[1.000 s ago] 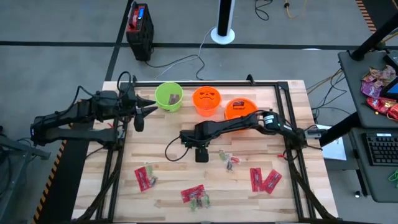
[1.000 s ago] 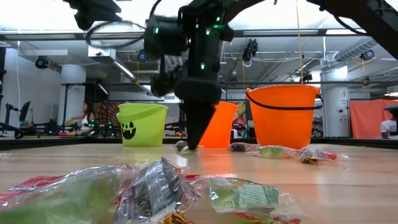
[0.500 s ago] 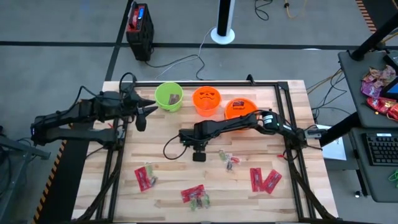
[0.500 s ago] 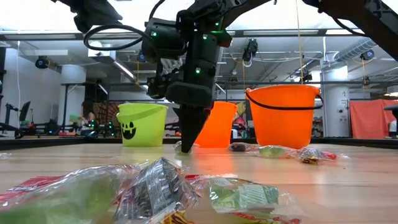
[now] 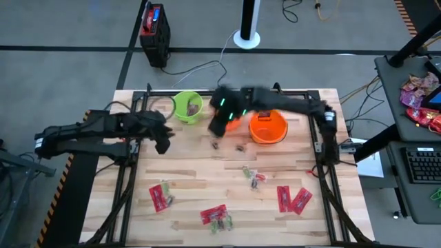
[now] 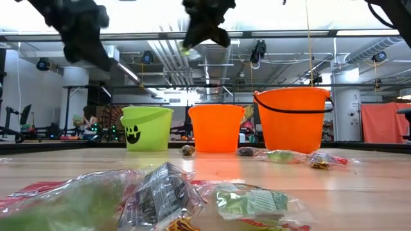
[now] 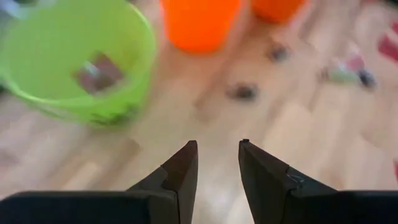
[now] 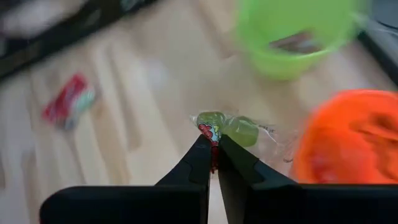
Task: Sort candy by brand, put in halloween buckets
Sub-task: Put the green gummy into the left orange bucket
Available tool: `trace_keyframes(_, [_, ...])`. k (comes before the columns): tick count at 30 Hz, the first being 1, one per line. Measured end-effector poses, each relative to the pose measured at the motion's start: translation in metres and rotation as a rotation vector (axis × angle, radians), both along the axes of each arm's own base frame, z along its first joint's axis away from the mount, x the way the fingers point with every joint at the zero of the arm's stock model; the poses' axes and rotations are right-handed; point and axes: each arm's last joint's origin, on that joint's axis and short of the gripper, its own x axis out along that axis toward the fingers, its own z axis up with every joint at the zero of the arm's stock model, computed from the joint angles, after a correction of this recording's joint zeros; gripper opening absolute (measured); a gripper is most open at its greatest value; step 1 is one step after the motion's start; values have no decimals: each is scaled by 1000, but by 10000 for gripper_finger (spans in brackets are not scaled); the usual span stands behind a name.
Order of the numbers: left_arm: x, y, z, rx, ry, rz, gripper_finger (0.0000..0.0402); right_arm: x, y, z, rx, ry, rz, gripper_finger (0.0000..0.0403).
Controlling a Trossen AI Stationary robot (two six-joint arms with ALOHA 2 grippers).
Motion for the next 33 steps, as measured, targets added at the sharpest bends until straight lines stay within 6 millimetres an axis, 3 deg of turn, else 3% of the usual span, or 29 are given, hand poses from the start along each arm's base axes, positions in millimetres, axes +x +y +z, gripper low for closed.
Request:
trace_keyframes(4, [19,-1,-17,-31,-64,-170,95,-27,-56,15,104,-65,-34,13])
trace_keyframes(8, [43,4,-19,79,-169,-201,94,-36,-95,-1,125,-56,44,13])
trace_keyframes(14, [67,12,-20,159,-145,-108,94,-39,-117,-34,195,-28,163,12])
trace_keyframes(19, [86,15,-13,186,-113,-113,94,-44,-131,-74,237,45,139,12])
trace_keyframes(24, [108,21,-12,286,-38,-125,94,-57,-149,-100,280,79,87,12])
trace_keyframes(27, [123,24,-11,263,-33,-104,94,-65,-158,-107,293,94,70,12])
trace_keyframes(33, [148,32,-17,201,52,-106,93,-68,-164,-102,319,27,133,12])
